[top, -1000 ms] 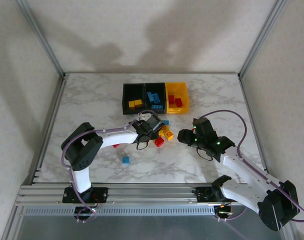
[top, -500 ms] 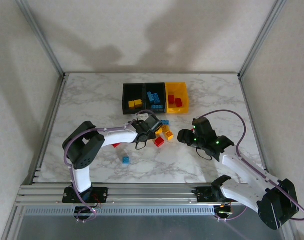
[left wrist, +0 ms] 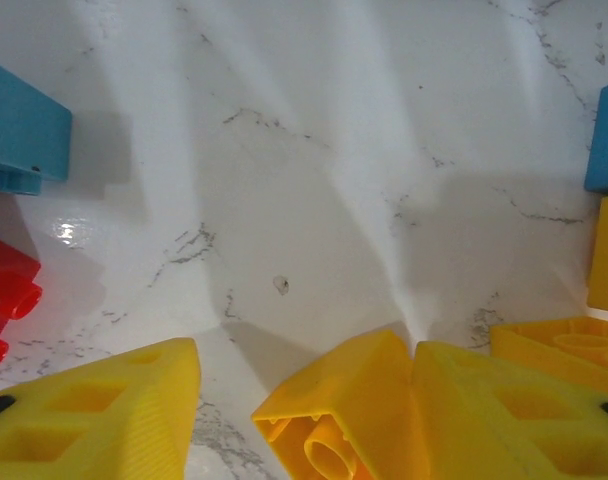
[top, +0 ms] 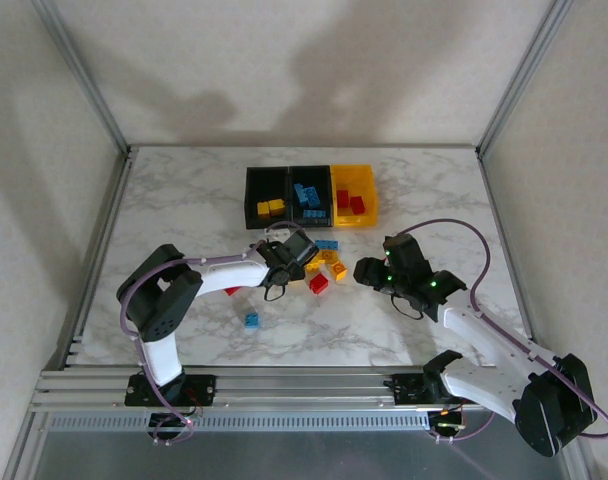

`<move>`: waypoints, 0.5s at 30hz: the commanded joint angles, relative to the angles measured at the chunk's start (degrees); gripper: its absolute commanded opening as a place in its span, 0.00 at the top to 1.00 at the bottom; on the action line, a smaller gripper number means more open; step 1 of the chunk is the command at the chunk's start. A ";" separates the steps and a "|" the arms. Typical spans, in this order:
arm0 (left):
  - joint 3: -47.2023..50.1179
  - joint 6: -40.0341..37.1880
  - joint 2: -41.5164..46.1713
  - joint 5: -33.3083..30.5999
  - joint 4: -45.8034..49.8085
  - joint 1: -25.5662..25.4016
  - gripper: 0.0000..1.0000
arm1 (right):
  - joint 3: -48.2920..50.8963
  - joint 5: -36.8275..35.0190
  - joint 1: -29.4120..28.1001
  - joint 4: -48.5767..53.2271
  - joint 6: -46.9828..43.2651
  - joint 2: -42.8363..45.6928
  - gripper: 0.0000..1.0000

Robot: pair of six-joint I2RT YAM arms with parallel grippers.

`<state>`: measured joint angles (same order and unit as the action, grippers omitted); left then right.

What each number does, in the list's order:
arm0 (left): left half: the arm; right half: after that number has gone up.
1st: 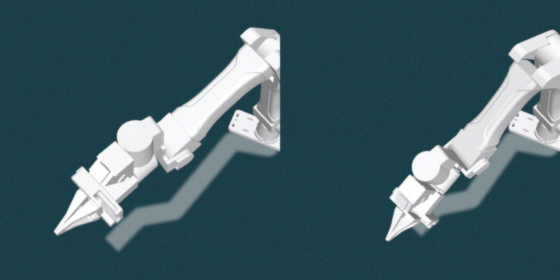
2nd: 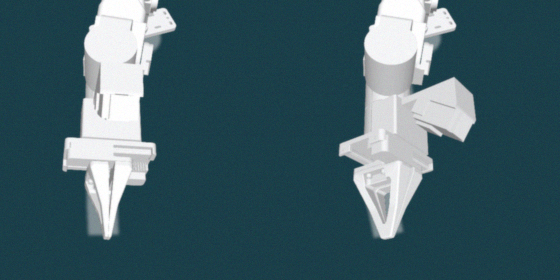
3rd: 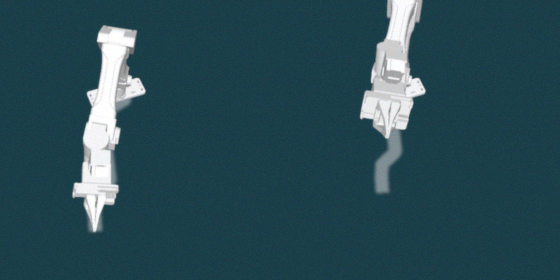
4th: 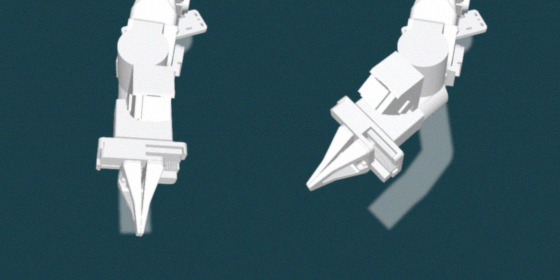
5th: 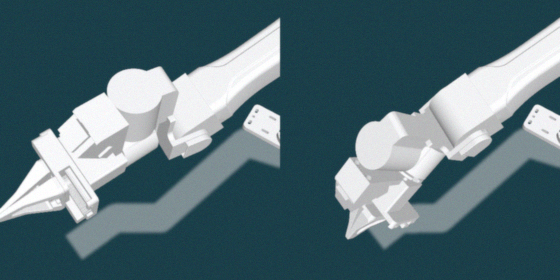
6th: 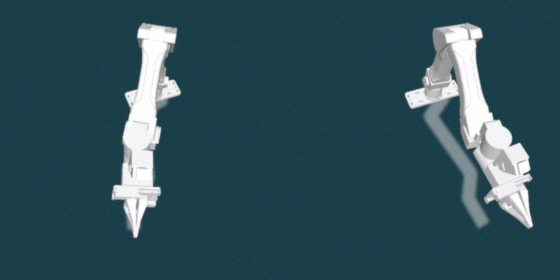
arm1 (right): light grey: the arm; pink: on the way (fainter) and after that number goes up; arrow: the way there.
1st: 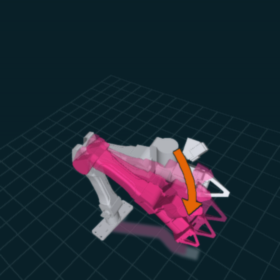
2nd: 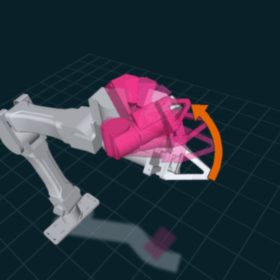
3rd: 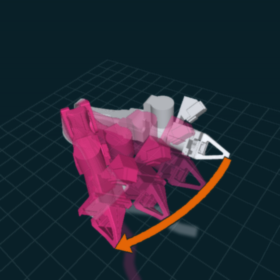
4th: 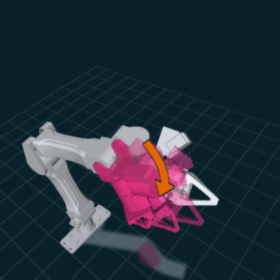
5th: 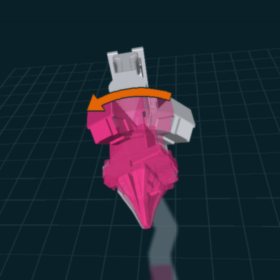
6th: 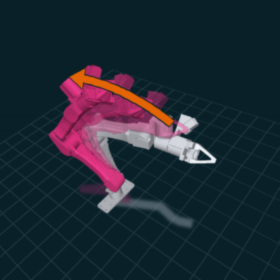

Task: Sort the legos into containers by color

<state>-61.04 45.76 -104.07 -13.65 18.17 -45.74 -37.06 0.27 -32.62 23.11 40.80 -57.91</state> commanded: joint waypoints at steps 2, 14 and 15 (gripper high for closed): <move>0.12 -0.06 -1.02 2.27 -0.08 0.16 0.39 | 0.90 0.13 0.27 -0.28 0.51 0.17 0.42; -0.09 1.43 -4.40 4.36 -1.70 -0.32 0.44 | 0.98 -1.11 0.54 0.10 -0.06 0.64 0.42; -0.10 1.27 -4.47 4.17 -1.53 -0.32 0.47 | 1.03 -1.15 0.59 0.14 -0.03 0.61 0.42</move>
<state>-61.08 46.30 -106.08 -11.14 16.99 -45.78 -37.06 0.05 -32.53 23.16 40.75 -57.89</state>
